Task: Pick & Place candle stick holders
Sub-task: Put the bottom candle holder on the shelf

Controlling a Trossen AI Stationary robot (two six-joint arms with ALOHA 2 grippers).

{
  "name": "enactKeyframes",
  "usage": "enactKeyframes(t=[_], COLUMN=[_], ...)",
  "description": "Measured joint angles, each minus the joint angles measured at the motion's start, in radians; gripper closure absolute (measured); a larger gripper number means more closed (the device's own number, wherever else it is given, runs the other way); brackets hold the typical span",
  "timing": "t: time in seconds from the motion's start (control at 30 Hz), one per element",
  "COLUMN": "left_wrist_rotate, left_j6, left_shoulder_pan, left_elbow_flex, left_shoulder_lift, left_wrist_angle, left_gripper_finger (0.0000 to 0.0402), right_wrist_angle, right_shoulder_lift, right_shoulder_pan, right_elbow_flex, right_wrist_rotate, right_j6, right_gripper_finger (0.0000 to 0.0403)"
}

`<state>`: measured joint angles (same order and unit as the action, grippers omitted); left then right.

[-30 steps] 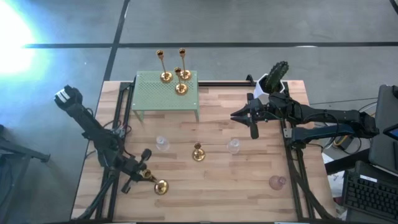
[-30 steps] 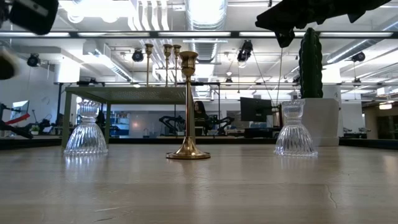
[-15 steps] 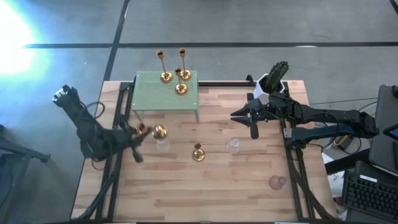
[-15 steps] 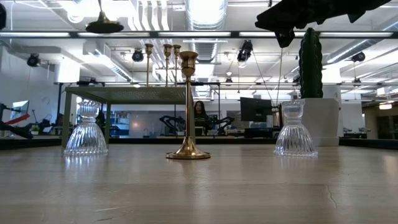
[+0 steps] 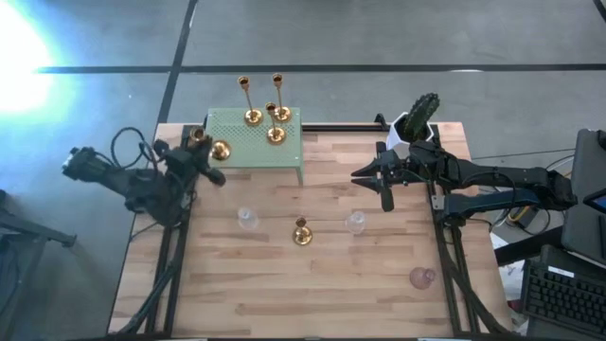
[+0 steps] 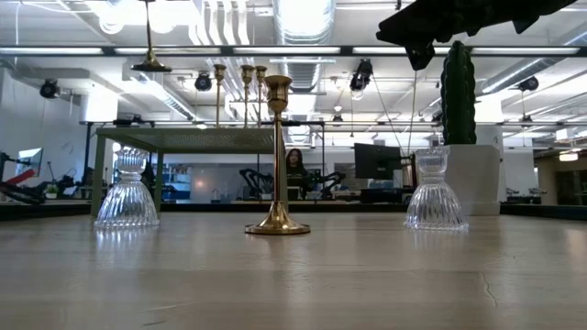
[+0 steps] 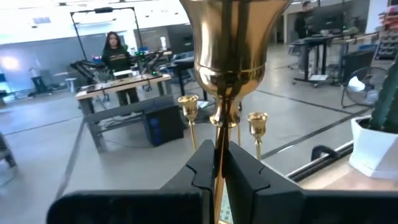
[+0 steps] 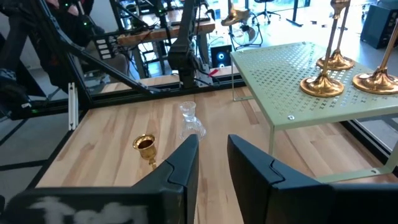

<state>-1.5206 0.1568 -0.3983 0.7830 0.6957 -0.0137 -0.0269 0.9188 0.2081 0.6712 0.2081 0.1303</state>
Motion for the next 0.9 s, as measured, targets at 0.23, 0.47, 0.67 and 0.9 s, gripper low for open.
enactKeyframes(t=[0.23, 0.47, 0.67, 0.9], left_wrist_rotate=[0.184, 0.513, 0.736, 0.873], left_j6=[-0.043, -0.249, -0.263, -0.236], left_shoulder_pan=[0.235, 0.543, 0.789, 0.97], left_elbow_flex=[0.0, 0.0, 0.0, -0.001], left_shoulder_lift=[-0.027, -0.032, -0.004, 0.042], left_wrist_angle=[0.088, 0.282, 0.285, 0.258], left_gripper_finger=[0.0381, 0.0381, 0.0381, 0.0381], right_wrist_angle=[0.0, 0.0, 0.0, 0.0], right_shoulder_lift=[0.0, 0.0, 0.0, 0.0], right_shoulder_pan=[0.0, 0.0, 0.0, 0.0], right_elbow_flex=[0.0, 0.0, 0.0, 0.0], right_wrist_rotate=[0.0, 0.0, 0.0, 0.0], right_j6=[0.0, 0.0, 0.0, 0.0], right_gripper_finger=[0.0337, 0.0336, 0.0325, 0.0315])
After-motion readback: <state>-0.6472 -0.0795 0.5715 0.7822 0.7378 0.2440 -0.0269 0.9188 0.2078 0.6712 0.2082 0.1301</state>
